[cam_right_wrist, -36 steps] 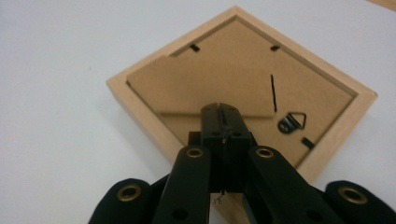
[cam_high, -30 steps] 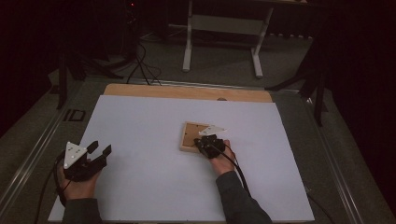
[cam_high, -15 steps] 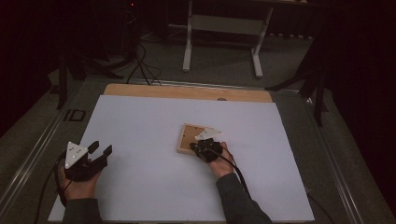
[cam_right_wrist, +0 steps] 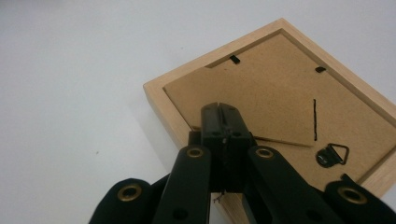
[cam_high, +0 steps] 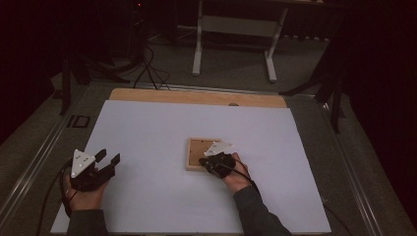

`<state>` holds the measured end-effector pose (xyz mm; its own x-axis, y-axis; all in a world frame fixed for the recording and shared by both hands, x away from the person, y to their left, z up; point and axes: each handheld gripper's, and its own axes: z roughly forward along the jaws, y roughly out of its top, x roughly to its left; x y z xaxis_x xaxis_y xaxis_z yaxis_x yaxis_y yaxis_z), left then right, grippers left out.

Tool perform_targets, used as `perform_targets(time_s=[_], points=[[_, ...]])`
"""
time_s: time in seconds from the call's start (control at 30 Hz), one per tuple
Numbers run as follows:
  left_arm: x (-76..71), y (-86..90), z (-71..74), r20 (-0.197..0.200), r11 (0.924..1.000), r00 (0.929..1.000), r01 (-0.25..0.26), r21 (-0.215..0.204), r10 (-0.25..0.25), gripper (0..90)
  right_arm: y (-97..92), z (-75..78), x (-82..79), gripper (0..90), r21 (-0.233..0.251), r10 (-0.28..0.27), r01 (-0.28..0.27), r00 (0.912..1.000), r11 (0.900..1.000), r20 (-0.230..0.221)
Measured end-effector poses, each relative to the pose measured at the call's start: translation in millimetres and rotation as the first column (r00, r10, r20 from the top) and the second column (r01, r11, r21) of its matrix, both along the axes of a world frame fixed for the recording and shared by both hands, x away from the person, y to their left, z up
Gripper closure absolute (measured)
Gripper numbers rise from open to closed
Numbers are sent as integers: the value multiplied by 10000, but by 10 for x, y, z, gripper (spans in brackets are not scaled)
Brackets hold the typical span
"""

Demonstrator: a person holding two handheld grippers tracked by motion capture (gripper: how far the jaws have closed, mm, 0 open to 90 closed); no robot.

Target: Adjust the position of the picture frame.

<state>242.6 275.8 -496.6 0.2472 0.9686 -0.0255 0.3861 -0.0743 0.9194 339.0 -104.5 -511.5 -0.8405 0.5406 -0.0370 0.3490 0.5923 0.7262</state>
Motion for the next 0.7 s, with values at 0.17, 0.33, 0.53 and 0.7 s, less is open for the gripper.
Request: perform_targets(time_s=[0.17,0.33,0.53,0.7], points=[[-2,-4,2,6,10000,10000,31,11,-31,473,-49,30,-60,897,-3,-231,231,9990,9997,389],[-3,-5,1,-27,10000,10000,39,22,-39,473,-304,150,-130,898,561,-1183,1143,9901,9919,749],[-8,-54,5,-88,9998,9997,209,9,-209,472,-623,148,-282,897,721,-1898,1836,9776,9803,914],[-3,-119,8,-112,9992,9992,384,143,-382,472,-819,197,-412,889,1194,-2440,2311,9637,9656,1082]])
